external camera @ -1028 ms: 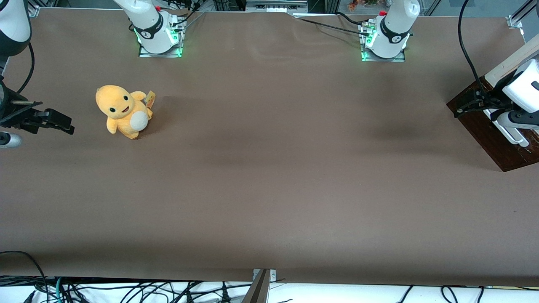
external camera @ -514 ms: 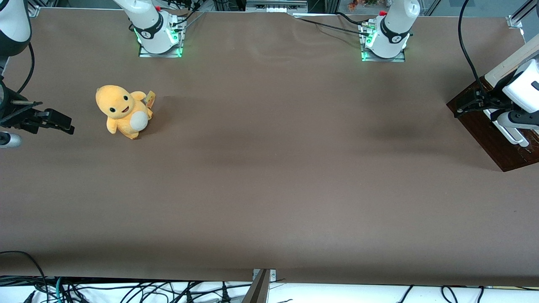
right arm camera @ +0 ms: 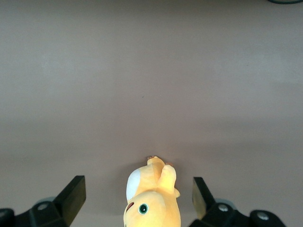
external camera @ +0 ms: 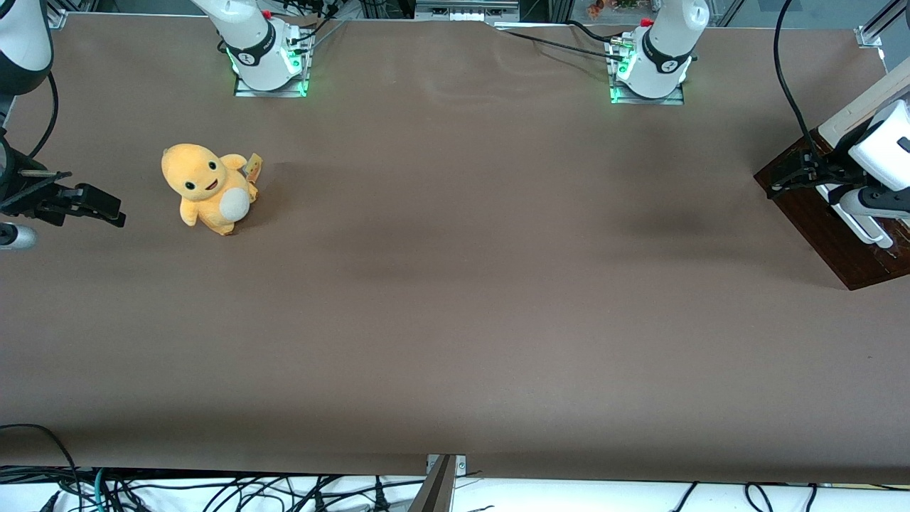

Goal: Open lower drawer with left arm only

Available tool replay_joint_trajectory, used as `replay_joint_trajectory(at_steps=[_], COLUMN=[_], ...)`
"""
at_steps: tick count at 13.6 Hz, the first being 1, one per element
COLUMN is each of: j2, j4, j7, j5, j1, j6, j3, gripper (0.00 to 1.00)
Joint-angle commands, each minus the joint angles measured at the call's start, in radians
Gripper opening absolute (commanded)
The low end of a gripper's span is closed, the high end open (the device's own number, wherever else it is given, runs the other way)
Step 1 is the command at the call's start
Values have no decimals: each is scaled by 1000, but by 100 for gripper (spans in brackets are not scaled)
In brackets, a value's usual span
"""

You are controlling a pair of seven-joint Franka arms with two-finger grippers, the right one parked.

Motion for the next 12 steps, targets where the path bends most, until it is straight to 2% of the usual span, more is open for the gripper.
replay_joint_trajectory(at_steps=[1,12], j2=[-9,8], j4=[-8,-7], j7=[24,12], j5=[-15,-7], j1=[-4,-5], j6=[2,2], j3=[7,9], gripper=[100,100])
